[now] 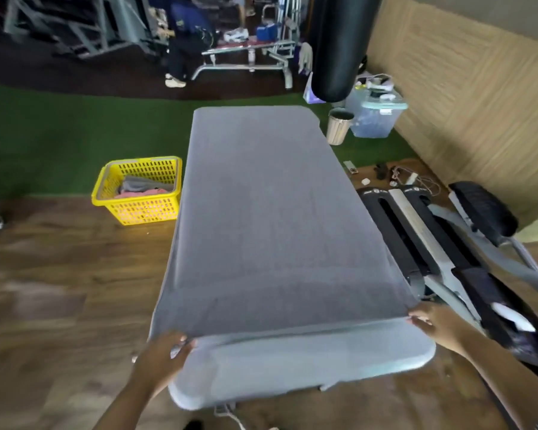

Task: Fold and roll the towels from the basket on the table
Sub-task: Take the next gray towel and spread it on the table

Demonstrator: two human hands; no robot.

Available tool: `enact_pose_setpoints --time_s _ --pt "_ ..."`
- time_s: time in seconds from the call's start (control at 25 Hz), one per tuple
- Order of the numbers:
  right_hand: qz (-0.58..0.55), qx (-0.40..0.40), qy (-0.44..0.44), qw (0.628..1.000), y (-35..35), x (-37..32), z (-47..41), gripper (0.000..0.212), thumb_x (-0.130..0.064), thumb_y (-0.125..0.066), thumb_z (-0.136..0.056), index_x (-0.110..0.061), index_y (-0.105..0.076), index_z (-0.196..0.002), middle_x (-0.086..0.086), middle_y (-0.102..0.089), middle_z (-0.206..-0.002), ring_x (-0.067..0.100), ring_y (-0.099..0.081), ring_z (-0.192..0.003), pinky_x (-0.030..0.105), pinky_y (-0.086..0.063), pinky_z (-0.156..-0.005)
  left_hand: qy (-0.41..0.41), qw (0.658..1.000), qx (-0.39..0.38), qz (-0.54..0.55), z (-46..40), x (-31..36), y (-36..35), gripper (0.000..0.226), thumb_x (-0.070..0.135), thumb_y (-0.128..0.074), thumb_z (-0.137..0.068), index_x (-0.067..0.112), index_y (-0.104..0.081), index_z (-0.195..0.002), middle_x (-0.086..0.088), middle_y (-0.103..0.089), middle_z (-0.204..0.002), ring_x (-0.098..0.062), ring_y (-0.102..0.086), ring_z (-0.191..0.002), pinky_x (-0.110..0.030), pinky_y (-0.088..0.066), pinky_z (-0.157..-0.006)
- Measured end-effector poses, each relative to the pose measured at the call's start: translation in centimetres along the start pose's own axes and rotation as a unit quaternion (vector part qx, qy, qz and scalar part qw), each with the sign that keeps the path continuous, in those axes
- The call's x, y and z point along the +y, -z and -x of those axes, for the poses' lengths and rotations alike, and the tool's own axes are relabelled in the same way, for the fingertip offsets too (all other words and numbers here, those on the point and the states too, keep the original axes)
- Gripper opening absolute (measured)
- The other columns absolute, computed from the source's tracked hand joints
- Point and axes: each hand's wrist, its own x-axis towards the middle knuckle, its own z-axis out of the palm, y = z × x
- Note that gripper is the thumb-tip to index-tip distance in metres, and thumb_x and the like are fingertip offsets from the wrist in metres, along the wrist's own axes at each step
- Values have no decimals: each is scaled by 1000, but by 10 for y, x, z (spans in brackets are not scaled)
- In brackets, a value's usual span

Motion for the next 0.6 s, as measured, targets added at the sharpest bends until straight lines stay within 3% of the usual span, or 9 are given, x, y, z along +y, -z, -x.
enact_pose_setpoints --time_s 0.12,0.24,0.28,0.52,0.6 --pt "-14 -4 -6 1000 -16 6 1 26 -15 -53 -93 -8 -63 -117 3 -64 -119 17 -59 -110 21 -38 -93 -19 997 28 -65 9 4 -13 51 53 -44 -81 13 -74 -91 -5 -72 -92 -26 -67 -88 -33 -46 -72" --pt "-45 21 -17 999 -31 8 3 24 -7 -55 -91 -4 -65 -112 8 -68 -111 23 -62 -105 27 -41 -90 -69 984 56 -157 17 -4 -24 46 43 -39 -80 16 -76 -84 -6 -72 -81 -29 -69 -73 -37 -54 -62" --pt "-64 27 -24 997 -35 10 5 22 -5 -56 -90 -3 -66 -110 9 -68 -109 24 -63 -102 29 -42 -89 -67 982 34 -171 21 -1 -23 43 41 -40 -81 17 -76 -82 -4 -72 -80 -28 -68 -71 -37 -55 -61" --pt "-107 10 -70 992 -51 23 16 15 -15 -61 -88 -15 -69 -101 -2 -68 -99 10 -58 -84 21 -40 -76 -92 972 54 -208 43 -1 -23 40 46 -38 -88 26 -73 -87 8 -68 -85 -20 -66 -77 -34 -49 -63" --pt "-104 4 -71 992 -52 21 14 14 -13 -62 -87 -13 -70 -99 0 -66 -98 12 -59 -82 20 -41 -75 -112 971 54 -203 44 4 -25 48 53 -28 -95 29 -68 -87 13 -65 -88 -13 -60 -85 -34 -43 -71"
